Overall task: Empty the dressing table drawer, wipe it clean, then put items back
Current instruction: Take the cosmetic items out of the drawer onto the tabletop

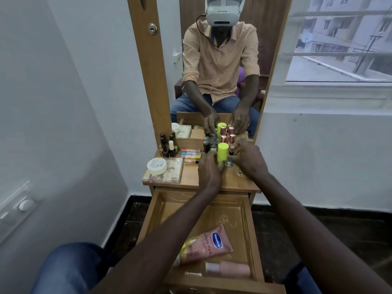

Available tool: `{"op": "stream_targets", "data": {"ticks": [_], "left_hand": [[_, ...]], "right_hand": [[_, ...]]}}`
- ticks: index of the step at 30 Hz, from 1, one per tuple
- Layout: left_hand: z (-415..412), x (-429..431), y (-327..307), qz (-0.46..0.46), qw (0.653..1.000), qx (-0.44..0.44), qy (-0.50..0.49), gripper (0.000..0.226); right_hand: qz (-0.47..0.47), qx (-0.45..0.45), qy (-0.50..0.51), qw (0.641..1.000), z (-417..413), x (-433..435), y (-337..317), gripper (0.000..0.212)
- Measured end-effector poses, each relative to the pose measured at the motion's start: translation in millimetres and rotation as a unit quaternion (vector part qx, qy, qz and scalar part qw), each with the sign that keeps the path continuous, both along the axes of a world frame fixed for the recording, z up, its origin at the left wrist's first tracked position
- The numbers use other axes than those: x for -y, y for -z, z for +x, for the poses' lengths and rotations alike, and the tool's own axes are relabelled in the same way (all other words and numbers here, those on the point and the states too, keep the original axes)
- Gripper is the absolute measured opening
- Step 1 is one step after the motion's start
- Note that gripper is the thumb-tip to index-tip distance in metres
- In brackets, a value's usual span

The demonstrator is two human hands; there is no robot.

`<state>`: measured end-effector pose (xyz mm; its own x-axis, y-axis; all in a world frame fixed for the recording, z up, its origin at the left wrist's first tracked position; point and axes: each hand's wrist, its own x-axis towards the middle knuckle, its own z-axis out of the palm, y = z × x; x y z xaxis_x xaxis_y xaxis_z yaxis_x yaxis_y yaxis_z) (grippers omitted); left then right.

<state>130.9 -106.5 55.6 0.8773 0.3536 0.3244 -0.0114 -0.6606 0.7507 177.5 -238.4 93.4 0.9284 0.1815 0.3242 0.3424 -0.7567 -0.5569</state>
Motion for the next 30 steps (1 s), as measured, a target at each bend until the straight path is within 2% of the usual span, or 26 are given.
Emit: {"op": "stream_targets", "data": {"ticks": [5, 9, 12, 14, 16, 18, 21, 23, 26, 30], "left_hand": [[0.3, 0.5, 0.2, 0.000, 1.000, 0.000, 0.000, 0.038], [-14.0, -11.0, 7.3, 0.000, 0.999, 0.038, -0.001, 0.035], [-45.4, -29.4, 12.0, 0.012, 0.998, 0.067, -0.008, 0.031], [-74.3, -46.5, 17.6, 0.015, 0.997, 0.073, 0.032, 0.027], [-104.2, -67.1, 25.7, 0.034, 0.992, 0.030, 0.115, 0.021], [-131.0, -87.3, 31.8, 0.067, 0.975, -0.082, 0.196, 0.018], [-169.4, -107.3, 31.6, 0.119, 0.923, -0.272, 0.243, 0.043], [-188.0, -111.5, 33.6, 0.155, 0.887, -0.347, 0.261, 0.060], [-204.2, -107.3, 38.9, 0.199, 0.869, -0.377, 0.250, 0.063], [-200.2, -111.7, 49.7, 0.173, 0.879, -0.387, 0.221, 0.061]], "right_hand": [[0.005, 0.003, -0.003, 1.000, 1.1, -0.4, 3.7, 0.030], [0.003, 0.028, -0.003, 1.000, -8.8, 5.3, 3.6, 0.034], [0.033, 0.055, 0.023, 0.998, -31.3, 13.3, 2.0, 0.035], [0.070, 0.069, 0.044, 0.994, -58.1, 18.3, 5.1, 0.037], [0.092, 0.072, 0.059, 0.991, -93.7, 22.2, 13.5, 0.034], [0.089, 0.066, 0.050, 0.993, -128.9, 25.5, 29.1, 0.029], [0.029, -0.008, -0.013, 0.999, -179.2, 27.4, 55.5, 0.024], [-0.044, -0.088, -0.044, 0.994, -203.7, 27.3, 67.2, 0.025], [-0.126, -0.137, -0.054, 0.981, -218.4, 28.6, 72.9, 0.034], [-0.156, -0.146, -0.073, 0.974, -228.7, 24.7, 71.7, 0.023]]}}
